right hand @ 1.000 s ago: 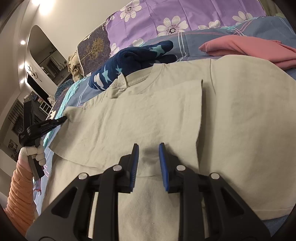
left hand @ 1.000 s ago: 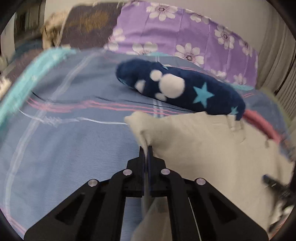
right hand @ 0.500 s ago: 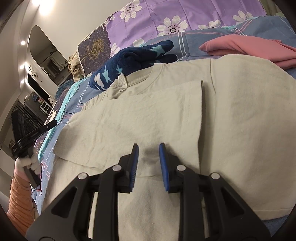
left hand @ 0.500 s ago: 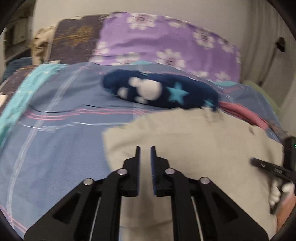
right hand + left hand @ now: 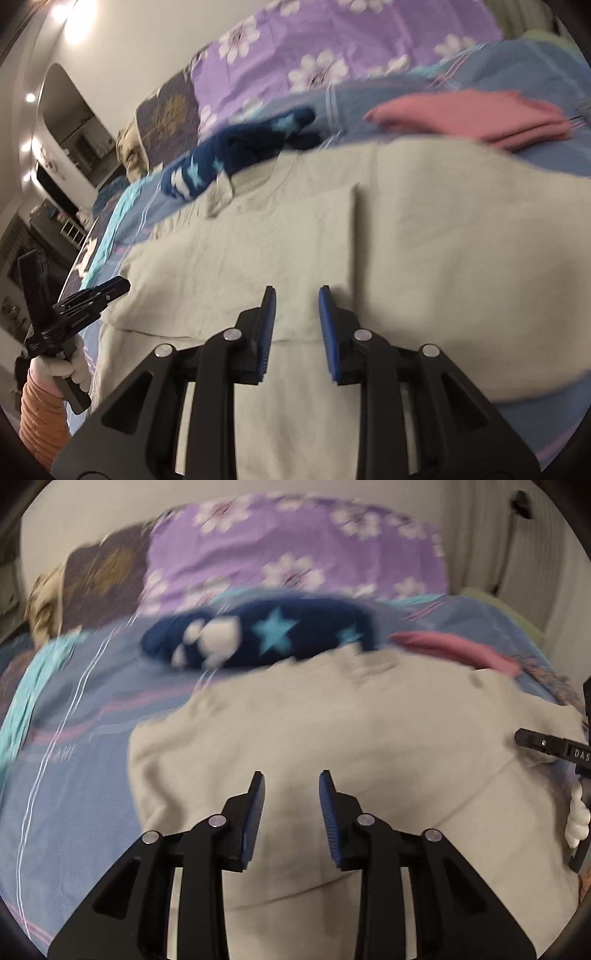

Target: Fold small clothes

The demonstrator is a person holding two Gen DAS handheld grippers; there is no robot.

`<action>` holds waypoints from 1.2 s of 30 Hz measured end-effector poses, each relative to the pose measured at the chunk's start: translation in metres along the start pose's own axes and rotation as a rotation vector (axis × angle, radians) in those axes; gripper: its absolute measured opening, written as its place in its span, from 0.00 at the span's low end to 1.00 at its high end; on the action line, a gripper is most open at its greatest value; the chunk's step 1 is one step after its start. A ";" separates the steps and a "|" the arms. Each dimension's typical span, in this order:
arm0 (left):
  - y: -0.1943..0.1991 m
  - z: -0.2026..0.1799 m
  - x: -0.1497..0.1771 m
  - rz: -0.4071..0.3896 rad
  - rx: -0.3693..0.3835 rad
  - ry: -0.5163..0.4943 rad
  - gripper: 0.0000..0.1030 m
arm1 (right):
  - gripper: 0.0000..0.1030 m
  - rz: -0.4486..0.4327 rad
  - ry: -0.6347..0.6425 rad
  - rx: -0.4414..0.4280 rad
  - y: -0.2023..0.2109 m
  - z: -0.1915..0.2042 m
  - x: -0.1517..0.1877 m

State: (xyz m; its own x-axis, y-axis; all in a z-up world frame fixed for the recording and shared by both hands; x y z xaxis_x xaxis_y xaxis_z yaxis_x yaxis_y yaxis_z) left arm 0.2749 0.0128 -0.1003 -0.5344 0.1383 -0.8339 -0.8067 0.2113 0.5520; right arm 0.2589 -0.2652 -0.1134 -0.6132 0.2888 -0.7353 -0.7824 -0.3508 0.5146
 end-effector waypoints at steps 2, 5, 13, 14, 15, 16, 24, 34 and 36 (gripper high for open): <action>0.000 -0.029 -0.007 -0.039 0.073 -0.007 0.60 | 0.35 -0.086 -0.060 0.064 0.046 -0.033 -0.012; -0.025 -0.054 0.006 0.007 0.127 -0.015 0.64 | 0.40 -0.217 -0.248 0.160 0.121 -0.103 -0.013; -0.051 -0.067 0.036 0.094 0.041 -0.104 0.71 | 0.54 -0.317 -0.657 0.261 0.216 -0.225 0.038; -0.052 -0.065 0.035 0.096 0.047 -0.095 0.72 | 0.55 -0.317 -0.702 0.235 0.211 -0.233 0.038; -0.051 -0.064 0.035 0.096 0.055 -0.084 0.72 | 0.56 -0.326 -0.765 0.211 0.205 -0.242 0.039; -0.050 -0.063 0.036 0.095 0.059 -0.078 0.72 | 0.56 -0.340 -0.809 0.190 0.202 -0.248 0.036; -0.059 -0.066 0.034 0.093 0.066 -0.065 0.72 | 0.07 -0.447 -0.925 0.221 0.187 -0.278 -0.002; -0.058 -0.064 0.034 0.088 0.104 -0.026 0.73 | 0.06 -0.337 -0.277 -0.184 0.081 0.005 -0.110; -0.057 -0.062 0.033 0.084 0.120 -0.006 0.73 | 0.06 -0.261 -0.208 -0.262 0.047 0.050 -0.100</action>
Point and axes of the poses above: each gripper's, at about its wrist camera, not at the fingertips, and y roughly against the way its jaws point, z to its left, x to its underside, the point moved 8 cm from there along -y, roughly the way its jaws point, and after that the axes turned 10 degrees about -z, right-handed, at the moved point
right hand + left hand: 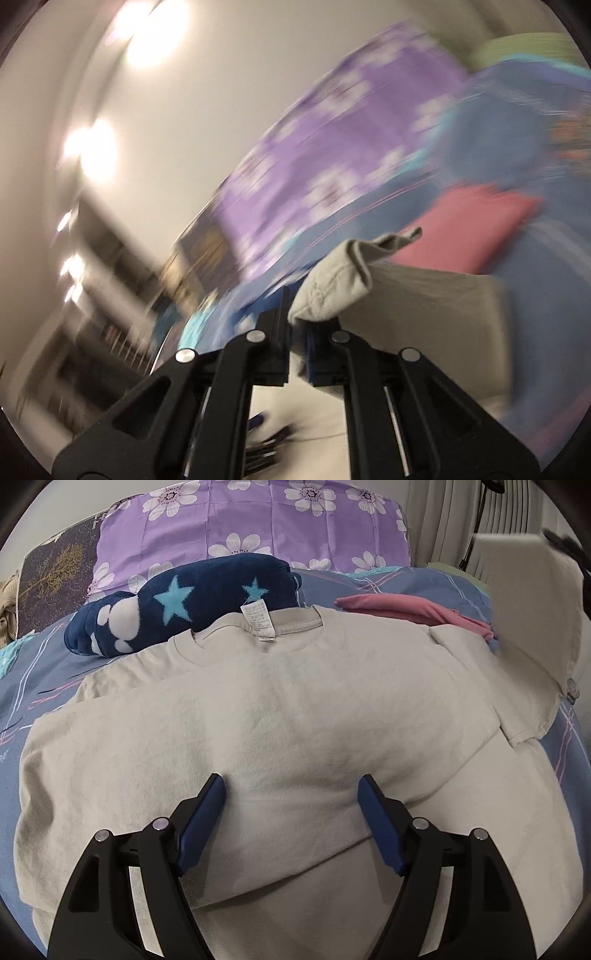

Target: Fold small clothes

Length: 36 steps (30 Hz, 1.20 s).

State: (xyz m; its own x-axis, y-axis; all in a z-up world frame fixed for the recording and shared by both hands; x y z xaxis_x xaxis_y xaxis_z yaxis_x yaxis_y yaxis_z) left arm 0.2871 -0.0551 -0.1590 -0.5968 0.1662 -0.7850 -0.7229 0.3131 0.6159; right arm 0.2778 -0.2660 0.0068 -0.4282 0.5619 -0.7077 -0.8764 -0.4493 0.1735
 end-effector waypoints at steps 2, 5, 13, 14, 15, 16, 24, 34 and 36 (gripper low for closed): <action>0.002 0.002 0.000 -0.007 0.023 0.025 0.73 | 0.06 0.110 0.074 -0.026 -0.033 0.018 0.044; 0.006 0.007 -0.002 -0.028 0.085 0.089 0.73 | 0.06 0.269 0.178 0.017 -0.063 0.007 0.111; 0.027 0.006 -0.020 -0.049 0.484 0.446 0.70 | 0.09 0.393 0.171 -0.025 -0.064 -0.006 0.168; 0.027 0.003 -0.025 -0.045 0.485 0.442 0.70 | 0.10 0.395 0.179 -0.031 -0.065 -0.003 0.167; 0.027 -0.002 -0.031 -0.041 0.477 0.421 0.70 | 0.11 0.404 0.192 -0.037 -0.064 -0.002 0.170; 0.027 -0.007 -0.037 -0.040 0.458 0.389 0.70 | 0.15 0.415 0.197 -0.037 -0.063 -0.003 0.173; 0.016 -0.019 -0.058 -0.017 0.372 0.340 0.70 | 0.43 0.315 0.151 0.048 -0.048 -0.021 0.146; 0.017 0.011 -0.046 0.020 0.341 0.414 0.70 | 0.45 0.417 0.363 -0.188 -0.061 0.039 0.188; 0.012 0.012 -0.040 0.048 0.346 0.437 0.70 | 0.48 0.420 0.323 -0.168 -0.065 0.032 0.185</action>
Point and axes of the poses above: each gripper's, at about its wrist camera, not at the fingertips, and y roughly against the way its jaws point, z to its left, x to its underside, the point moved 8 cm from there along -y, roughly the way its jaws point, and after that the axes turned 10 degrees about -z, right-handed, at the moved point
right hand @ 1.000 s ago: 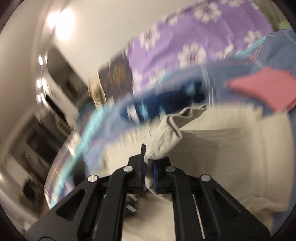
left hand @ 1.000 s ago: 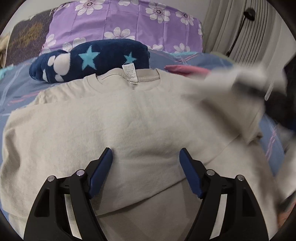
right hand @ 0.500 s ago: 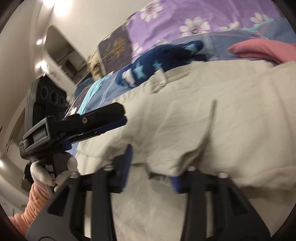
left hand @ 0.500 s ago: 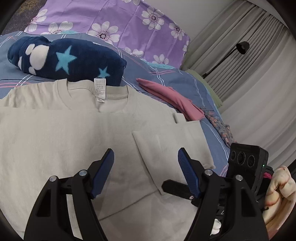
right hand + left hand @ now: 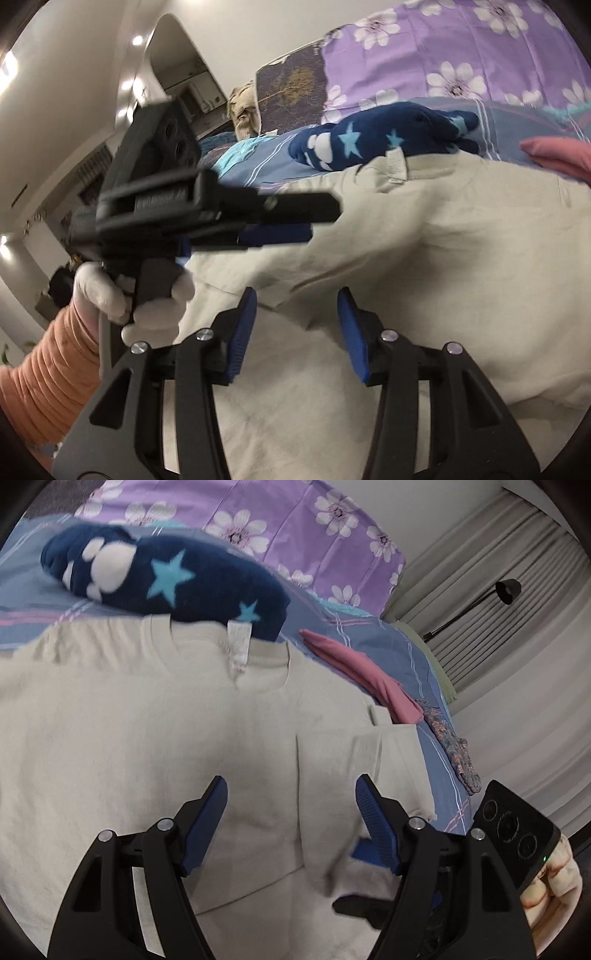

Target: Fold small clothes

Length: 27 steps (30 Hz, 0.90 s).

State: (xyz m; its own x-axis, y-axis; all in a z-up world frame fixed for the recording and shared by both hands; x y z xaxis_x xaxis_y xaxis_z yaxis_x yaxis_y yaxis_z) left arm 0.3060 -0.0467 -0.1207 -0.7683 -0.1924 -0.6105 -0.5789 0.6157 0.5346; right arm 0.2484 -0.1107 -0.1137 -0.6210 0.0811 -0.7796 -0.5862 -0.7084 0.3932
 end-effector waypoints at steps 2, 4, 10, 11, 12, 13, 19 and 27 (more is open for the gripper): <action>-0.003 -0.001 0.002 0.007 0.001 0.006 0.71 | 0.49 0.008 -0.038 -0.001 0.000 -0.008 0.000; -0.007 -0.005 0.003 0.016 0.003 -0.004 0.71 | 0.50 0.016 -0.045 -0.004 -0.003 -0.009 0.001; -0.024 -0.005 0.012 0.058 -0.081 -0.100 0.66 | 0.52 0.021 -0.062 0.006 0.002 -0.011 0.004; -0.025 -0.005 0.014 0.055 -0.092 -0.116 0.60 | 0.52 0.020 -0.069 0.007 0.004 -0.012 0.005; -0.026 -0.005 0.014 0.055 -0.104 -0.133 0.56 | 0.53 0.019 -0.077 0.009 0.005 -0.014 0.005; -0.027 -0.004 0.015 0.059 -0.121 -0.143 0.48 | 0.53 0.018 -0.084 0.013 0.007 -0.015 0.004; -0.028 0.002 0.011 0.047 -0.169 -0.154 0.01 | 0.53 -0.026 -0.050 0.098 0.032 -0.024 -0.013; 0.035 -0.056 -0.051 -0.114 -0.279 -0.385 0.02 | 0.58 -0.269 -0.193 0.153 0.111 -0.072 -0.062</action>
Point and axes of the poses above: each gripper's, at about its wrist camera, not at the fingertips, and y roughly against the way its jaws point, z to its left, x to its underside, the point moved 8 cm from there along -y, roughly the way its jaws point, and after that the axes turned 10 degrees about -z, right-handed, at the moved point
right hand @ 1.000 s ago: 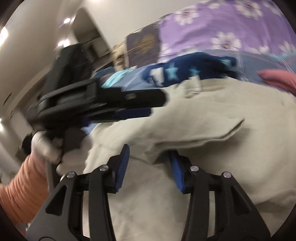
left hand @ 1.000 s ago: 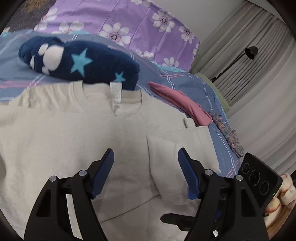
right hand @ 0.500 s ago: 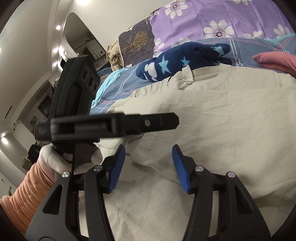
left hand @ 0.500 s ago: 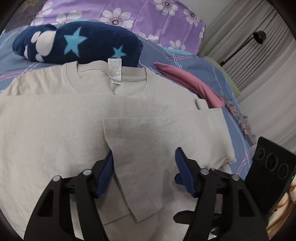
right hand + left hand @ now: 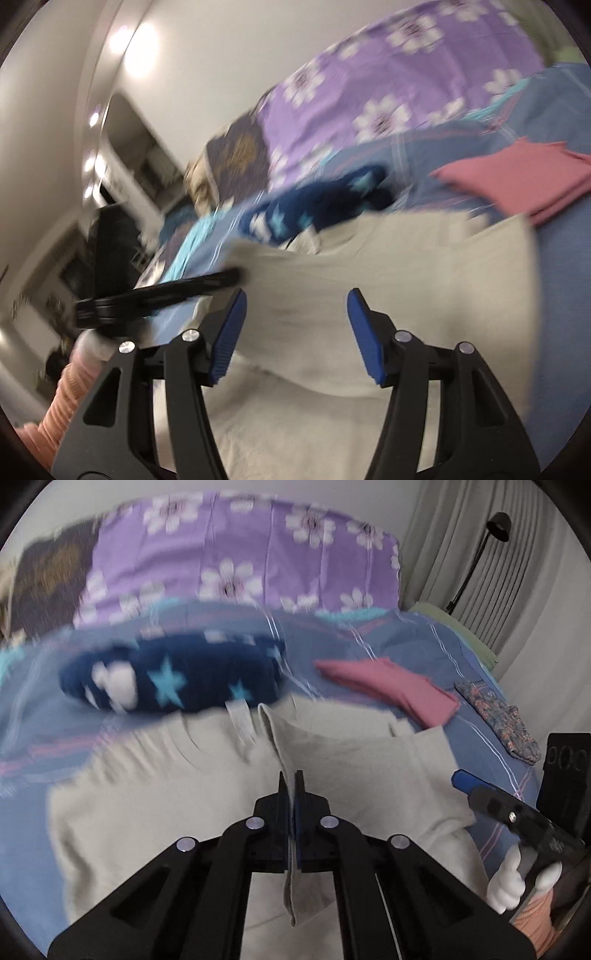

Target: Fold small clothes

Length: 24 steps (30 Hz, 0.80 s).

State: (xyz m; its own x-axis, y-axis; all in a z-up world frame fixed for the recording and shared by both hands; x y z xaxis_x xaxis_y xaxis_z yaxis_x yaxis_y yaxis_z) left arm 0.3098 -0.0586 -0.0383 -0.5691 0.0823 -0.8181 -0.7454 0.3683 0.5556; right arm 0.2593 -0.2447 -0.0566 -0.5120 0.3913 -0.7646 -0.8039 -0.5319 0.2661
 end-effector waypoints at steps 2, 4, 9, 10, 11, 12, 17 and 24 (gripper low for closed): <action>0.026 0.014 -0.019 -0.042 -0.078 -0.051 0.02 | 0.58 -0.024 -0.040 0.026 0.007 -0.015 -0.008; 0.046 0.031 -0.029 -0.066 -0.142 -0.066 0.02 | 0.58 -0.033 -0.070 0.037 0.010 -0.024 -0.013; 0.072 0.100 -0.016 -0.032 -0.286 0.011 0.02 | 0.58 0.014 -0.061 0.053 0.000 -0.028 -0.003; 0.070 0.111 -0.007 -0.010 -0.301 0.034 0.02 | 0.58 0.029 -0.054 0.060 -0.003 -0.027 0.001; 0.067 0.122 0.005 0.020 -0.309 0.055 0.02 | 0.58 0.043 -0.047 0.064 -0.006 -0.025 0.005; 0.064 0.129 0.015 0.045 -0.308 0.071 0.02 | 0.58 0.059 -0.036 0.069 -0.009 -0.024 0.009; 0.045 0.161 0.055 0.127 -0.366 0.125 0.06 | 0.58 0.089 0.006 0.117 -0.015 -0.026 0.018; 0.043 0.152 0.062 0.059 -0.334 0.111 0.23 | 0.58 0.106 0.020 0.214 -0.018 -0.044 0.022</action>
State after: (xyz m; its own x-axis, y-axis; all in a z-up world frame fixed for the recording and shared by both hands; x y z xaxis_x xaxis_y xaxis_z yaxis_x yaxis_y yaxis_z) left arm 0.2951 0.1034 -0.0879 -0.6350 -0.0140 -0.7724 -0.7722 0.0412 0.6341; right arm 0.2756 -0.2594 -0.1037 -0.5927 0.3253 -0.7368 -0.7928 -0.3969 0.4625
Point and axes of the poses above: each gripper's, at about its wrist camera, not at the fingertips, and y roughly against the way its jaws point, z to its left, x to its underside, the point moved 8 cm from there along -y, roughly the way its jaws point, and after that the axes turned 10 degrees about -z, right-handed, at the moved point
